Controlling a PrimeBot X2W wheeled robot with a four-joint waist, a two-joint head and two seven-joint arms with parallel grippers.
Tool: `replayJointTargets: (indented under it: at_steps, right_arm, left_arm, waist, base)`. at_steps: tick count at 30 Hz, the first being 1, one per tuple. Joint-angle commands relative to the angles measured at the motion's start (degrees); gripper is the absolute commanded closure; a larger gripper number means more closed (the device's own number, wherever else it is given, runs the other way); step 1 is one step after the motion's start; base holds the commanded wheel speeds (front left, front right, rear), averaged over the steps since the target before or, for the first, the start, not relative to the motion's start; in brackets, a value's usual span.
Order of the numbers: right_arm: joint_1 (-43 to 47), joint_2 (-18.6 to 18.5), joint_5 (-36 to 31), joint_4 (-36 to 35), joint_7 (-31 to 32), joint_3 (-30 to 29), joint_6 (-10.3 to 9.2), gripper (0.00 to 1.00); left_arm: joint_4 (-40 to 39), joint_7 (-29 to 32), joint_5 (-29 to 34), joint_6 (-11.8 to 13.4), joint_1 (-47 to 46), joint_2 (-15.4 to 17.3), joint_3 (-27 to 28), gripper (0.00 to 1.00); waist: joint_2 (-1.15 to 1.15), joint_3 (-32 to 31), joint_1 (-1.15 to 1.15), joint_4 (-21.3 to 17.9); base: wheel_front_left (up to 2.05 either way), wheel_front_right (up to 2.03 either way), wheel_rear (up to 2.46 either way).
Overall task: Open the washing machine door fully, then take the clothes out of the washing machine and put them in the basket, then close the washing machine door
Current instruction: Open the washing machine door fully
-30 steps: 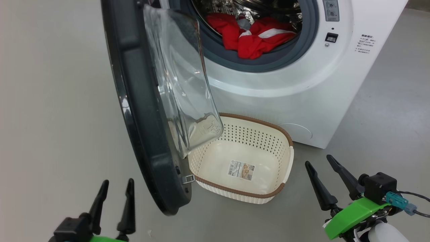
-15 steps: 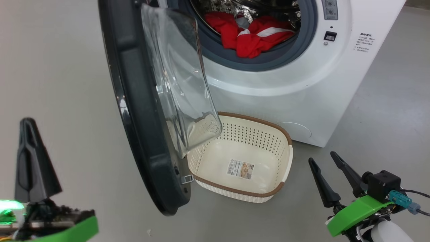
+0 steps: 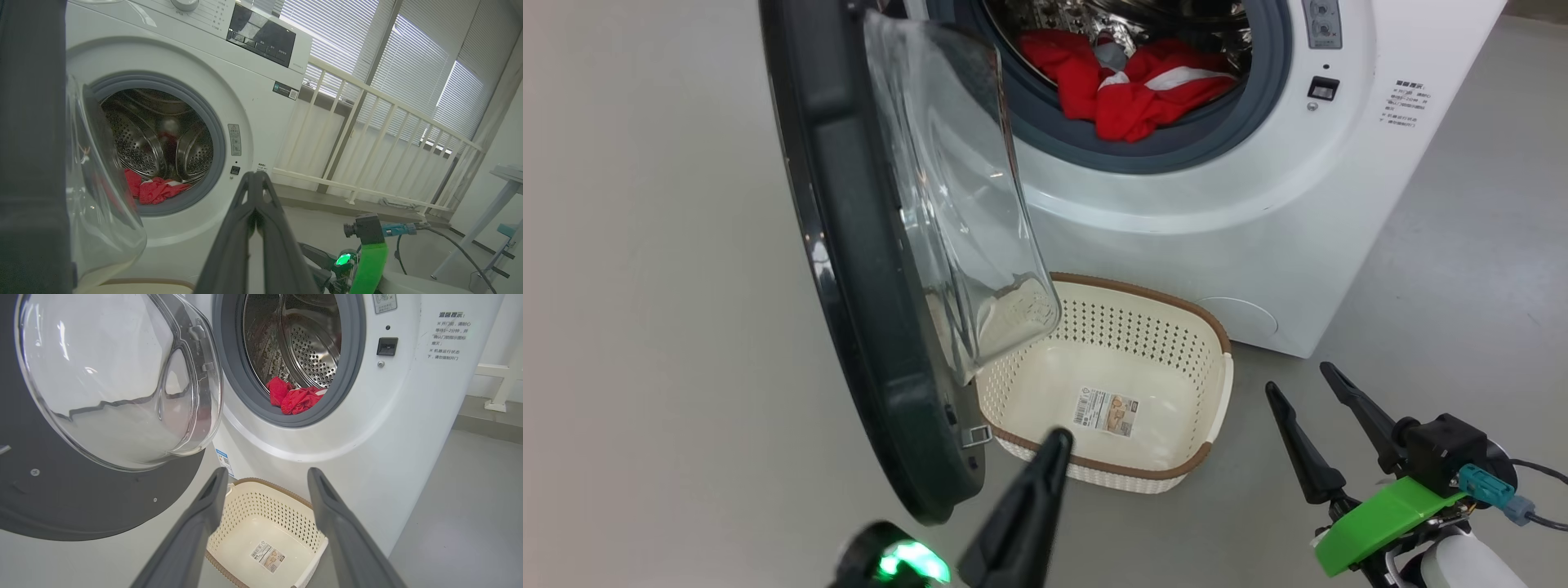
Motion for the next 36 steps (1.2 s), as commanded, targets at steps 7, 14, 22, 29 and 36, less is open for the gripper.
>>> replayJointTargets:
  at_steps: [7,14,22,29,36]
  right_arm:
    - [0.59,-0.05,-1.79,-2.09,-0.52,0.02,0.37,0.00]
    - [0.49,-0.04,-1.94,-2.31,-0.52,-0.47,0.37,0.00]
    - [0.48,0.06,-2.10,-2.50,-0.52,-1.18,0.37,0.00]
    - [0.36,0.14,-2.24,-2.68,-0.52,-1.40,0.37,0.00]
    - [0.33,-0.13,-2.40,-3.05,-0.52,-1.84,0.37,0.00]
  left_arm:
    - [12.42,-0.28,-4.77,1.75,-3.66,0.11,-1.30,1.00]
    - [17.61,-0.28,-6.27,4.73,-6.12,0.11,2.62,1.00]
    - [20.20,-0.28,-6.91,5.43,-6.53,0.11,6.45,1.00]
    - [20.53,-0.28,-6.54,5.74,-5.90,0.11,9.18,1.00]
    - [19.39,-0.28,-6.04,6.55,-4.06,0.11,13.09,1.00]
  waist:
    - [0.00,0.25,0.00,-0.24]
    - [0.00,0.53,0.00,-0.63]
    - [0.00,0.82,0.00,-0.59]
    - [0.00,0.95,0.00,-0.33]
    - [0.00,1.38,0.00,0.42]
  base:
    - [0.00,0.00,0.00]
    - [0.00,0.00,0.00]
    - [0.00,0.00,0.00]
    - [0.00,0.00,0.00]
    - [0.00,0.00,0.00]
